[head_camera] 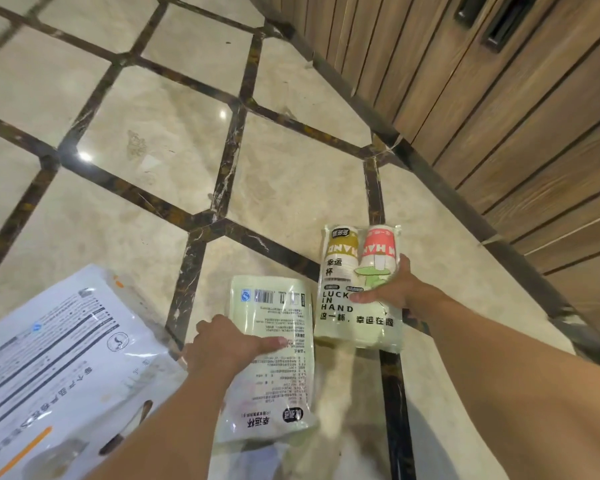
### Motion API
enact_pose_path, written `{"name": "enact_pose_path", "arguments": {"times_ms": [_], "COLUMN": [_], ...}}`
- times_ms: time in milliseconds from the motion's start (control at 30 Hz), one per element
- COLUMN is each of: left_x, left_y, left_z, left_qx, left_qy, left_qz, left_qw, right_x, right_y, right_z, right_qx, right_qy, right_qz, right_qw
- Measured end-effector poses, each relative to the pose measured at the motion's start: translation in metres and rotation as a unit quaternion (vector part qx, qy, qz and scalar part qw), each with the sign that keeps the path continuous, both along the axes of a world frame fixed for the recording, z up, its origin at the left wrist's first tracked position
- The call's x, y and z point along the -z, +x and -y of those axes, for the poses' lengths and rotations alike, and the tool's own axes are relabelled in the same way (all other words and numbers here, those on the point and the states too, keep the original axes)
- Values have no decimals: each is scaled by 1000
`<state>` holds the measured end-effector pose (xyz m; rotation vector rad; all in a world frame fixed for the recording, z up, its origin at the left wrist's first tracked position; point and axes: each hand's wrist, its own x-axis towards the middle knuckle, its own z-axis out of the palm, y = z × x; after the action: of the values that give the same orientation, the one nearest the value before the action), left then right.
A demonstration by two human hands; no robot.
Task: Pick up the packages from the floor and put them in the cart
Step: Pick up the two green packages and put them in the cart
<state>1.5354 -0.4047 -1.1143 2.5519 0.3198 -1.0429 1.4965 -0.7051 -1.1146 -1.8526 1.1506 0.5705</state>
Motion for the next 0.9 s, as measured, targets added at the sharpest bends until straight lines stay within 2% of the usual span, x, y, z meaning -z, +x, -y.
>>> {"name": "enact_pose_path", "arguments": {"times_ms": [133, 200, 400, 533, 633, 733, 900], "left_x": [-1, -1, -17, -33, -58, -101, -218], "left_y": [-1, -1, 4, 6, 3, -10, -38], "left_z": [8, 9, 16, 20, 25, 25, 18], "left_qx": [-54, -68, -61, -34, -13, 17, 84], "left_qy": [-83, -113, -99, -76, -75, -95, -90], "left_qz": [24, 37, 108, 166, 190, 214, 213], "left_qw": [995, 991, 987, 983, 979, 972, 969], "right_x": [36, 20, -3, -9, -42, -83, -190], "right_y": [4, 4, 7, 11, 11, -5, -68], "right_z": [11, 0, -17, -20, -30, -41, -56], "right_qx": [8, 9, -31, -58, -91, -71, -14], "right_qy": [14, -1, -30, -71, -122, -155, -182], "right_qz": [71, 84, 166, 159, 128, 132, 153], "right_qw": [997, 996, 985, 983, 980, 976, 971]}}
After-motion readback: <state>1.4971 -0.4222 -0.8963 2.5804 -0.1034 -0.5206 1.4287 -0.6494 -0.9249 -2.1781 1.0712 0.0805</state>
